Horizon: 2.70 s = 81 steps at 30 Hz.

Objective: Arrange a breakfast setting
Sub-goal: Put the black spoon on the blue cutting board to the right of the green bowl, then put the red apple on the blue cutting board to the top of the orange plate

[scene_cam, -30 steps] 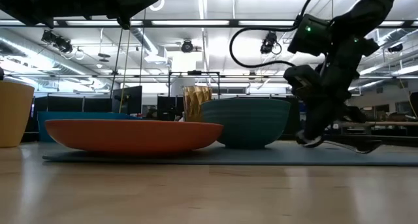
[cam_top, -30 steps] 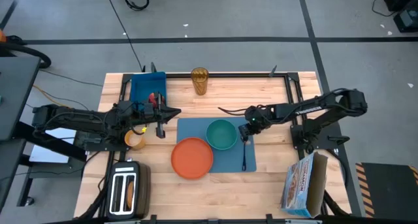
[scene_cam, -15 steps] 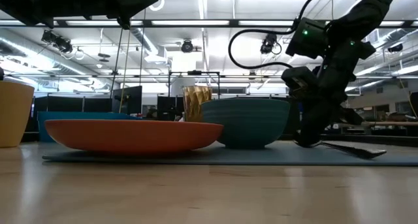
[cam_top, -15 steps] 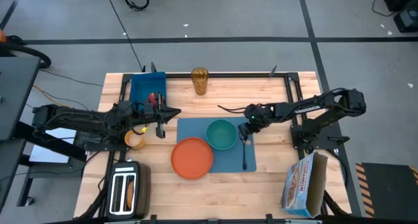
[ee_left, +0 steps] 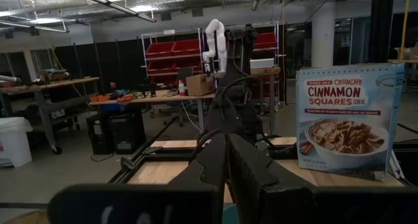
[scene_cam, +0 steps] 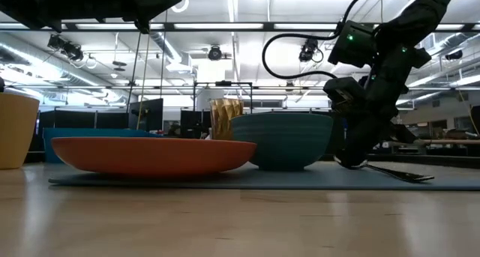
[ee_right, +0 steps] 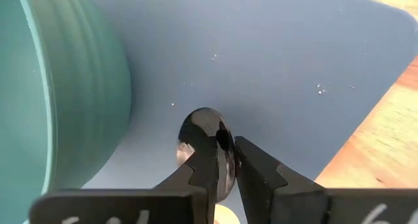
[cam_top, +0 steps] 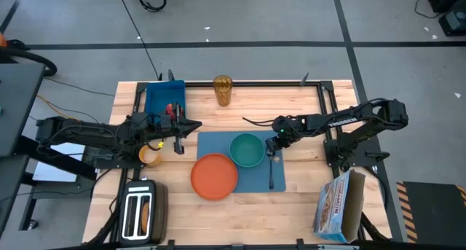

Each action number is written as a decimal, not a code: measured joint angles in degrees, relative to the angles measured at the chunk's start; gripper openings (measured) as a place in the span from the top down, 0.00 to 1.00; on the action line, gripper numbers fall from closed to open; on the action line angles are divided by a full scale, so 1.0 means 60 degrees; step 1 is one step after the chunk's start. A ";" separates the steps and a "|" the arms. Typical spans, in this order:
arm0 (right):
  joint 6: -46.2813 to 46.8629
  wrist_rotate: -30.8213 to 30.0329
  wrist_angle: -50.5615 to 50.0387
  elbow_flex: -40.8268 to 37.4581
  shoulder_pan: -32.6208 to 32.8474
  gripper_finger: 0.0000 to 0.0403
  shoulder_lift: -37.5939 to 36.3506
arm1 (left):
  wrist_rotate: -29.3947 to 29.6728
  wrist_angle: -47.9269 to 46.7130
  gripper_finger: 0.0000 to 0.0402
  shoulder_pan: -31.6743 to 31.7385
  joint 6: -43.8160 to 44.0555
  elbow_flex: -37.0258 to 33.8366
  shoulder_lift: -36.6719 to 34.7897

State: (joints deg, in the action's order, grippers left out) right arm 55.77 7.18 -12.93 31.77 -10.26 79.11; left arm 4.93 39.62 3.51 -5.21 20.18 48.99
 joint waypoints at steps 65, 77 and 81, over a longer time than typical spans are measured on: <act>-0.8465 -0.2733 -0.0551 0.3005 -0.0548 0.27 -0.2435 | -0.0098 -1.5772 0.37 0.4907 -0.1148 0.5319 0.3473; -0.8534 -0.2692 -0.1002 0.2991 -0.0315 0.28 -0.2430 | 0.0271 -1.4947 0.50 0.5140 -0.4014 0.5326 0.4704; -0.8608 -0.2700 -0.1004 0.2991 -0.0309 0.28 -0.2428 | 0.0330 -1.4554 0.54 0.4999 -0.4155 0.5322 0.5319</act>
State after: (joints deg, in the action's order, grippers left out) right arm 4.12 -9.02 -18.95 49.71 -12.12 64.54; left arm 6.91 -47.71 33.50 -30.14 52.12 80.91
